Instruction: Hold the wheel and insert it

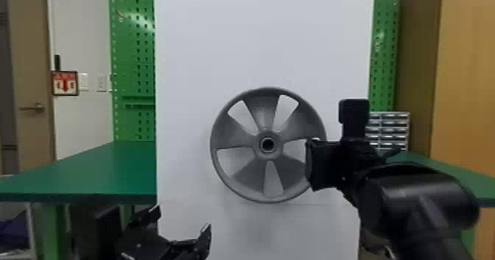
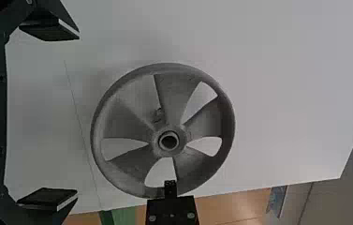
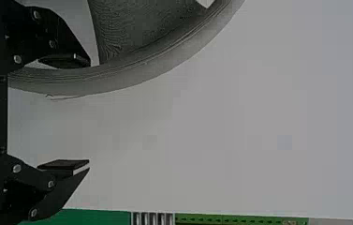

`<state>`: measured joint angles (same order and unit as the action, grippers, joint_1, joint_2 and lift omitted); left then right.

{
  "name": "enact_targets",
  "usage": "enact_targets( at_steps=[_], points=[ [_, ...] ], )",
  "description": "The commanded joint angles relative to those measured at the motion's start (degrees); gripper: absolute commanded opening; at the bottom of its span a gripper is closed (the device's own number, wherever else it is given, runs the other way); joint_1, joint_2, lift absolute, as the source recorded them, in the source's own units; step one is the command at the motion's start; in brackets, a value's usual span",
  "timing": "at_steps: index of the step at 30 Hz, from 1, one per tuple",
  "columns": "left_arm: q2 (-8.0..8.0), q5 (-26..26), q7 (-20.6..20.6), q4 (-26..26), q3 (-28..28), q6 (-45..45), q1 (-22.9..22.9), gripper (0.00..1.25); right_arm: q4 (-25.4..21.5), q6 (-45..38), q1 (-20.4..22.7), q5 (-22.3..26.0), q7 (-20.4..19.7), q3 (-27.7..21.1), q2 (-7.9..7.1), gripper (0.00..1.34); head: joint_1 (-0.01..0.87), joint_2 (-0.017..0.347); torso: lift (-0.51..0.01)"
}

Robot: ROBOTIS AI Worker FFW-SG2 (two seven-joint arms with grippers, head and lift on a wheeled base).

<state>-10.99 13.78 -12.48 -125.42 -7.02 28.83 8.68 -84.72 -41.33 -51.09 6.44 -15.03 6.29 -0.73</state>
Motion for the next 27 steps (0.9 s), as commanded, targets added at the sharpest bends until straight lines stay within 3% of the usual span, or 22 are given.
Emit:
enact_targets(
  at_steps=[1,14,27],
  points=[
    [0.00,0.0,0.0,0.0,0.1,0.0,-0.1,1.15,-2.1,0.0,1.2,0.4,0.0,0.0,0.02,1.25,0.097,0.015,-0.442],
    [0.00,0.0,0.0,0.0,0.2,0.0,-0.3,1.15,-8.4,-1.5,4.2,1.8,0.0,0.7,-0.24,1.25,0.097,0.015,-0.442],
    [0.09,0.1,0.0,0.0,0.6,0.0,-0.6,1.15,-20.7,-3.4,11.4,2.7,0.0,1.2,-0.42,1.24,0.097,0.015,-0.442]
  ],
)
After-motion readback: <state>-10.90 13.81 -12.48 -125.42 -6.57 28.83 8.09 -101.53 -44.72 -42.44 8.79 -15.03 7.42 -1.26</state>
